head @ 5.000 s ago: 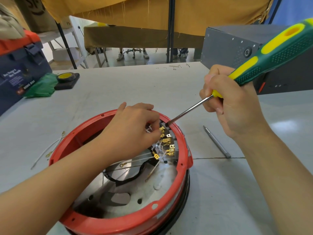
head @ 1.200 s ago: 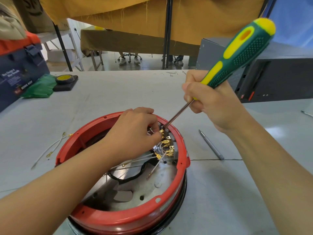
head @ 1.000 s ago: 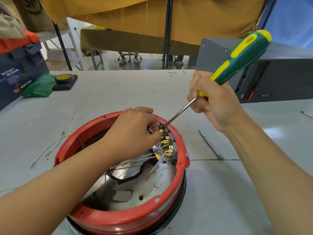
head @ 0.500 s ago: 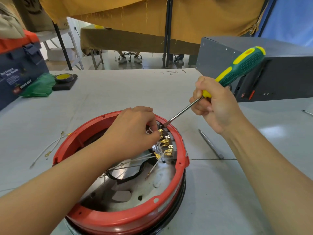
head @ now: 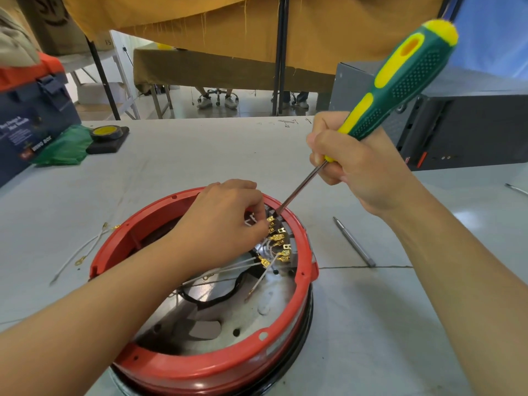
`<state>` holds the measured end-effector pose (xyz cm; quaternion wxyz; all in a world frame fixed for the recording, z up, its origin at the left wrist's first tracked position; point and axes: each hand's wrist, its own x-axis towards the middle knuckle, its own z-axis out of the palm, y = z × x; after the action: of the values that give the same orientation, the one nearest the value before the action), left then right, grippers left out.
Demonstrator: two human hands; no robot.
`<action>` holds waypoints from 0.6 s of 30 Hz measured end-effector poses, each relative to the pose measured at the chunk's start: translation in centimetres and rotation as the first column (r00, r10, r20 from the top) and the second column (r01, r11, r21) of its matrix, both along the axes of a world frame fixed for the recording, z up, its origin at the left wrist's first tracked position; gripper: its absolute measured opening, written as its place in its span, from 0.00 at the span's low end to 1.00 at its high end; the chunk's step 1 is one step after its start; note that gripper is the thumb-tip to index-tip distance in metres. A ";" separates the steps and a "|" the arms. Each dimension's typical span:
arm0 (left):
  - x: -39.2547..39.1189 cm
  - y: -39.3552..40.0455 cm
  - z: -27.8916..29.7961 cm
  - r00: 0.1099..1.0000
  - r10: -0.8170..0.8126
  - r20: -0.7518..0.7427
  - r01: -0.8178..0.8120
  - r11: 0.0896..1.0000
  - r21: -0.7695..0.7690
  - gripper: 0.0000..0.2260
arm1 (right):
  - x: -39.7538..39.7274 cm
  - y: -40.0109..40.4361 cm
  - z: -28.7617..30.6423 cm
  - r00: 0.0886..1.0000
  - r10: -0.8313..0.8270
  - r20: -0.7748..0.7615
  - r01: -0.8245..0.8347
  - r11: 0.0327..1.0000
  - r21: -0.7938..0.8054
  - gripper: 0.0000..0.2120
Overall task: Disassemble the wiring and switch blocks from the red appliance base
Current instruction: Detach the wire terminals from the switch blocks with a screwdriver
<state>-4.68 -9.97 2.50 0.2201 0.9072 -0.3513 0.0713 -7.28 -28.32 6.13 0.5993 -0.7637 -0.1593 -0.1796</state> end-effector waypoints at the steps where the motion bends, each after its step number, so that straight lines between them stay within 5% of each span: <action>1: 0.0 0.0 0.0 1.000 -0.002 0.003 0.002 1.000 0.001 0.05 | 0.0 0.2 0.3 1.000 0.007 0.007 -0.007 0.999 -0.045 0.13; 6: 0.1 0.1 -0.1 1.000 -0.008 0.003 0.008 1.000 0.000 0.05 | 0.0 0.9 1.3 1.000 0.029 -0.006 -0.030 0.980 -0.197 0.12; 13: 0.0 0.0 0.0 1.000 -0.009 -0.007 0.009 1.000 -0.008 0.05 | 0.5 1.0 -1.4 0.981 0.005 -0.196 0.000 1.000 0.023 0.13; 18: 0.1 0.0 -0.1 1.000 -0.019 -0.007 0.019 1.000 -0.014 0.05 | 0.4 0.8 -2.7 0.984 -0.062 -0.165 0.089 0.983 0.159 0.12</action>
<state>-4.57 -9.99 2.37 0.2284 0.9025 -0.3587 0.0683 -6.89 -27.55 3.44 0.6643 -0.7286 -0.0663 -0.1532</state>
